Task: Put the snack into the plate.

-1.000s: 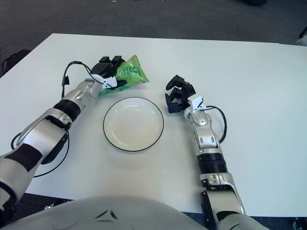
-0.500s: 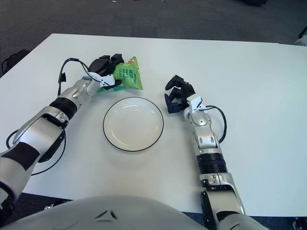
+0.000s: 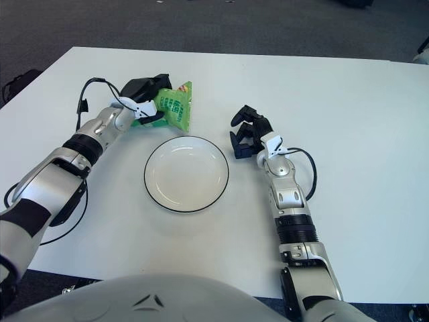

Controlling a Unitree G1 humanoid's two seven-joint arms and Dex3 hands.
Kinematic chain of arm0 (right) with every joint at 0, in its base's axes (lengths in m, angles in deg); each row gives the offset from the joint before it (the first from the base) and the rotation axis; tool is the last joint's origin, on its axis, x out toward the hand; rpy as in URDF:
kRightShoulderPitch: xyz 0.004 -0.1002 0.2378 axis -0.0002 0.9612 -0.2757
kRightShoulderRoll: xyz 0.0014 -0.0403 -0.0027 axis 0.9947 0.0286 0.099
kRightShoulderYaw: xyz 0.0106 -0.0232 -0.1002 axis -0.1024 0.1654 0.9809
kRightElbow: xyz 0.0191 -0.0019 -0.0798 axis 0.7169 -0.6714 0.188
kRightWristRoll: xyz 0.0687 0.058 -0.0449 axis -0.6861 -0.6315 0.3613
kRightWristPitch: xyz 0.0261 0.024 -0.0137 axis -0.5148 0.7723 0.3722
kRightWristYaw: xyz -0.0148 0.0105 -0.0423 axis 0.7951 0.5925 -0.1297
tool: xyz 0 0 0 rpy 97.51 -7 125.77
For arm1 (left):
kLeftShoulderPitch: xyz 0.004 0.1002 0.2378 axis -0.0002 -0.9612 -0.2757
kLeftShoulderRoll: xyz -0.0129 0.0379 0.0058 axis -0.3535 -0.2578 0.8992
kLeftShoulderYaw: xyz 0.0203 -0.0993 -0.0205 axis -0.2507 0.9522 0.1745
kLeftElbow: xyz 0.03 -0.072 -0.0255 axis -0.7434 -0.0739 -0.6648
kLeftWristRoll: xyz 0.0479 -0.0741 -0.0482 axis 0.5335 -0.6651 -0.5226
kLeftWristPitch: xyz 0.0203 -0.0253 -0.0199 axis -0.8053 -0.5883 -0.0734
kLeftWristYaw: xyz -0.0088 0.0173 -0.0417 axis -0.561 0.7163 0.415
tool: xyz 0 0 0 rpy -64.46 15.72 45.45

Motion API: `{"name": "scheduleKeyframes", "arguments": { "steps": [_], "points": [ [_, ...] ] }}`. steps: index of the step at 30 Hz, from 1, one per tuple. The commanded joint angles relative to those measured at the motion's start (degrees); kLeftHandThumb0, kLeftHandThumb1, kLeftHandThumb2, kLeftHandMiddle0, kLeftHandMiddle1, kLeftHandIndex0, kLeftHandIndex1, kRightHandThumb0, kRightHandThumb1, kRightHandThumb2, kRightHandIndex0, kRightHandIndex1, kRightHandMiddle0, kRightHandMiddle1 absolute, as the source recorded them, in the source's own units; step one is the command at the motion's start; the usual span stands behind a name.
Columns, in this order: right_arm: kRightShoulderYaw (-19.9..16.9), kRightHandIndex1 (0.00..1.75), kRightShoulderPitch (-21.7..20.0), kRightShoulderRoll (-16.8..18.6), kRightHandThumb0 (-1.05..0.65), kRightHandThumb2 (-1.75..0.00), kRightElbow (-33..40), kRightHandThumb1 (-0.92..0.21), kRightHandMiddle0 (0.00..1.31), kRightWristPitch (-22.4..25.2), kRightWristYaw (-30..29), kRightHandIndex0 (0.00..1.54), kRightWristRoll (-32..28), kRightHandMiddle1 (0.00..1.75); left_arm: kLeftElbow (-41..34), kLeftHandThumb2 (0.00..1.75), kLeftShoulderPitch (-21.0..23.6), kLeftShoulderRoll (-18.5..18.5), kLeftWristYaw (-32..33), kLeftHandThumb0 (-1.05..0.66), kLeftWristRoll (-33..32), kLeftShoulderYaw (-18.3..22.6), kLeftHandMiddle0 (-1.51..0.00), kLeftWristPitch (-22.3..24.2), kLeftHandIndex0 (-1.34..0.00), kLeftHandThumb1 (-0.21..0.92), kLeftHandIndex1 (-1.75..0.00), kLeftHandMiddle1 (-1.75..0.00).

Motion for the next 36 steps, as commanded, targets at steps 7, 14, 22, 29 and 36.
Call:
{"name": "scheduleKeyframes", "arguments": {
  "steps": [7,14,22,29,36],
  "points": [
    [1.72,1.75,4.99,-0.62,-0.02,-1.56,-4.17,-0.11,0.50,3.74,0.47,0.80,2.97,1.73,-21.75,1.71,-4.50,-4.12,-3.83,0.00,-3.04,5.50,-0.95,-0.50,-0.69,-0.08,-1.75,-1.58],
    [1.46,1.75,4.61,-0.82,-0.02,-1.53,-4.97,-0.15,0.47,3.58,1.59,0.78,2.16,1.74,-35.61,1.72,-9.39,-4.28,-4.19,0.00,-3.56,8.76,-0.94,0.66,-0.69,-0.08,-1.75,-1.61],
    [1.20,1.75,4.11,-0.77,-0.02,-1.54,-5.66,-0.14,0.48,3.28,1.97,0.79,1.96,1.74,-48.70,1.73,-14.52,-3.80,-8.55,0.00,-5.86,10.71,-0.93,0.72,-0.69,-0.08,-1.75,-1.65],
    [1.47,1.75,4.27,-0.80,-0.02,-1.55,-5.19,-0.12,0.53,2.93,1.89,0.81,2.24,1.68,-54.65,1.74,-16.67,-4.18,-13.93,0.00,-7.51,11.14,-0.92,0.92,-0.69,-0.08,-1.75,-1.68],
    [2.05,1.75,4.22,-1.20,-0.02,-1.52,-4.59,-0.13,0.53,3.05,2.27,0.78,2.68,1.68,-63.54,1.75,-19.88,-5.00,-22.78,0.00,-12.79,11.88,-0.92,2.40,-0.69,-0.08,-1.75,-1.67]
  ]
}}
